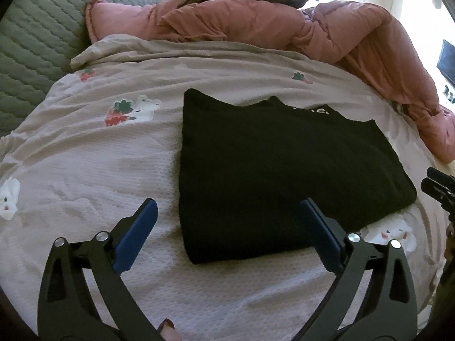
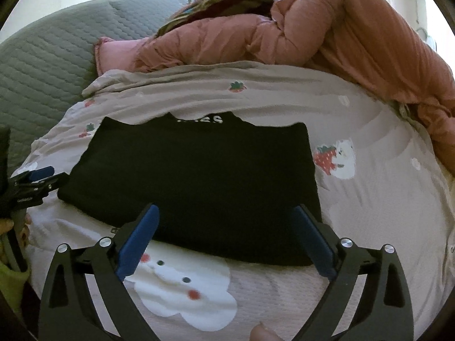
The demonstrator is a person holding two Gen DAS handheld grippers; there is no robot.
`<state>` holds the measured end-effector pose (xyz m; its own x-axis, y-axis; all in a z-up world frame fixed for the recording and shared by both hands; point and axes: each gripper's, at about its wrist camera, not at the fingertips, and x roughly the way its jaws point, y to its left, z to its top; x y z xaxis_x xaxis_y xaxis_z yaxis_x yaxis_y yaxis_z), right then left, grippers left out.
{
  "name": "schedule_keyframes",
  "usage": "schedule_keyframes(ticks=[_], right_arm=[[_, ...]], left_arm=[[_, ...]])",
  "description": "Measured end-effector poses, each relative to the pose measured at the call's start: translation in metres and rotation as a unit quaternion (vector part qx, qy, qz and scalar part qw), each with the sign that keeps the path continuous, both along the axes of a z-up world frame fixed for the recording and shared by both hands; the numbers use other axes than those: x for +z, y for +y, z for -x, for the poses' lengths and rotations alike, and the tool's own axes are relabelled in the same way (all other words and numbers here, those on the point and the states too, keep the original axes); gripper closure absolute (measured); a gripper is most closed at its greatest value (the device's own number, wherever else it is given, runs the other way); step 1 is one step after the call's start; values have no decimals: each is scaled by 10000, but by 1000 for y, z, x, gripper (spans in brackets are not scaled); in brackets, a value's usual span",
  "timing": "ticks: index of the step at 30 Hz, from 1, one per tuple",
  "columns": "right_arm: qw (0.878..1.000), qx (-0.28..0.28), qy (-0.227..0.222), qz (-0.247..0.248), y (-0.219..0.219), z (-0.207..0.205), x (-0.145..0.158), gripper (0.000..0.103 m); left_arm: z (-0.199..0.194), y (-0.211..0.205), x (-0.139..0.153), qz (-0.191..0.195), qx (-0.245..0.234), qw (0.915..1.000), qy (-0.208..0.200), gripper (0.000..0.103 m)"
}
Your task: Fold small clothes
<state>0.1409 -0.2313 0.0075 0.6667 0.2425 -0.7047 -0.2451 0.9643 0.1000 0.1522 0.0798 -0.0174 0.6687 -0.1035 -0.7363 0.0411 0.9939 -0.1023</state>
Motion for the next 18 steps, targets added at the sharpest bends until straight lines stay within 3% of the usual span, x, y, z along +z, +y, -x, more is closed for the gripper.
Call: schedule_keyframes(ticks=[18], right_arm=[[9957,895,-133,185,81,11,9,6]], left_arm=[[0,21,8,31,284,9996,-89,10]])
